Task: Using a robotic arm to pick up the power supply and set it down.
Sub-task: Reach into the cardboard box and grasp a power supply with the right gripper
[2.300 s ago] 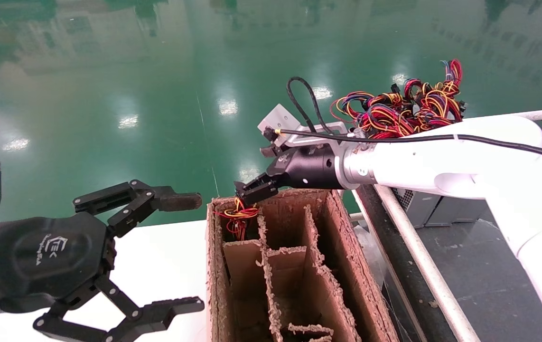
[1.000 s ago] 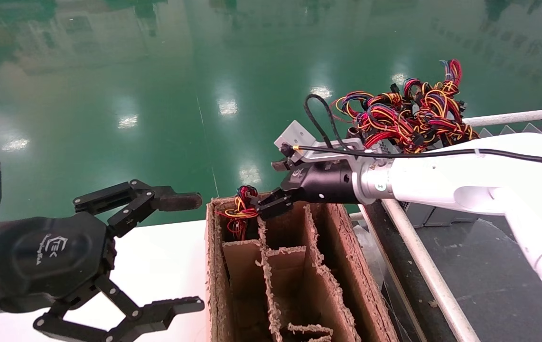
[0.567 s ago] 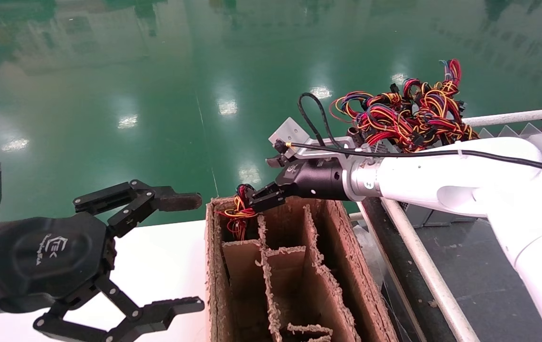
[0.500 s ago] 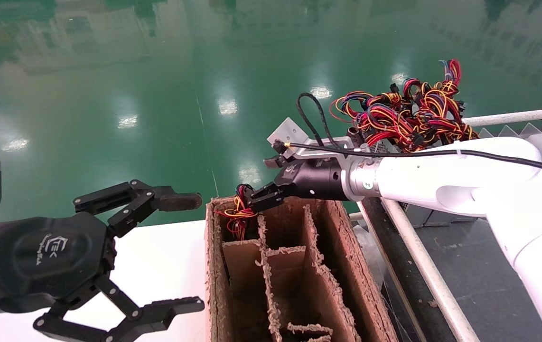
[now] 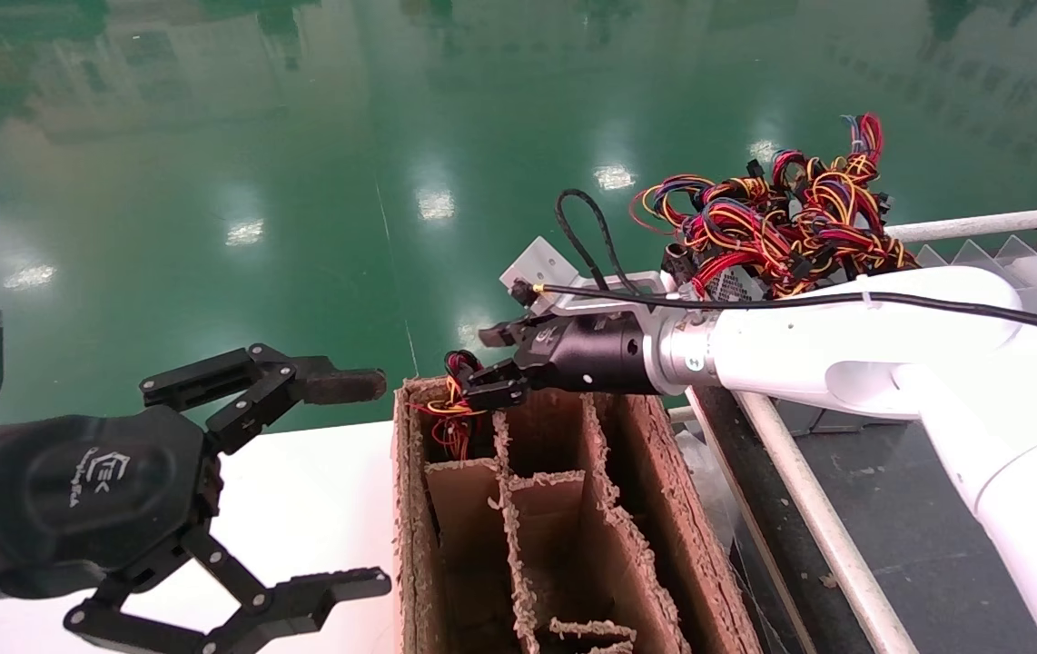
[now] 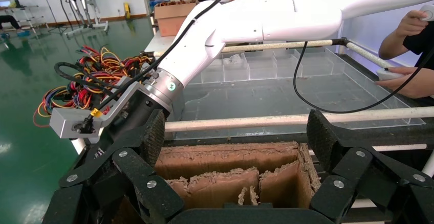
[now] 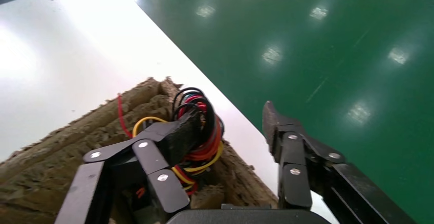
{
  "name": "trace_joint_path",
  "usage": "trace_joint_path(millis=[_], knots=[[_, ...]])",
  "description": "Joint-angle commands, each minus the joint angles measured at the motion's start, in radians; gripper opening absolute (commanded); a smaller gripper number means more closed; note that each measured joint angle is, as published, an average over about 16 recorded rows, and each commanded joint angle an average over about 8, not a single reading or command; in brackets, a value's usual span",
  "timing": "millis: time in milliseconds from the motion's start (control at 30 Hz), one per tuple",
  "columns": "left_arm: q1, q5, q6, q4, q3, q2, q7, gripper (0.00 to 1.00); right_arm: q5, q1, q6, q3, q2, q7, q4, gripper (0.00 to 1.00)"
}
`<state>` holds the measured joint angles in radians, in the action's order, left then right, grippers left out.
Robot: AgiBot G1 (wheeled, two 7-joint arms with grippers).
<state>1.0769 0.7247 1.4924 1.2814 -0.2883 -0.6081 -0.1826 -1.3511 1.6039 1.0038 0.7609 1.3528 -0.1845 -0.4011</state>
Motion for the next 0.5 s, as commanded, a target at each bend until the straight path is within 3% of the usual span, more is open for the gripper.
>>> trace_joint_path(millis=[33,500], knots=[[0.000,0.000,0.000,0.000,0.000,0.000,0.000,1.00,0.010,0.000,0.005,0.007,0.000,-0.001,0.000,0.00],[0.000,-0.001,0.000,0.000,-0.001,0.000,0.001,1.00,0.066,-0.006,0.026,0.042,-0.007,0.017,0.028,0.00]])
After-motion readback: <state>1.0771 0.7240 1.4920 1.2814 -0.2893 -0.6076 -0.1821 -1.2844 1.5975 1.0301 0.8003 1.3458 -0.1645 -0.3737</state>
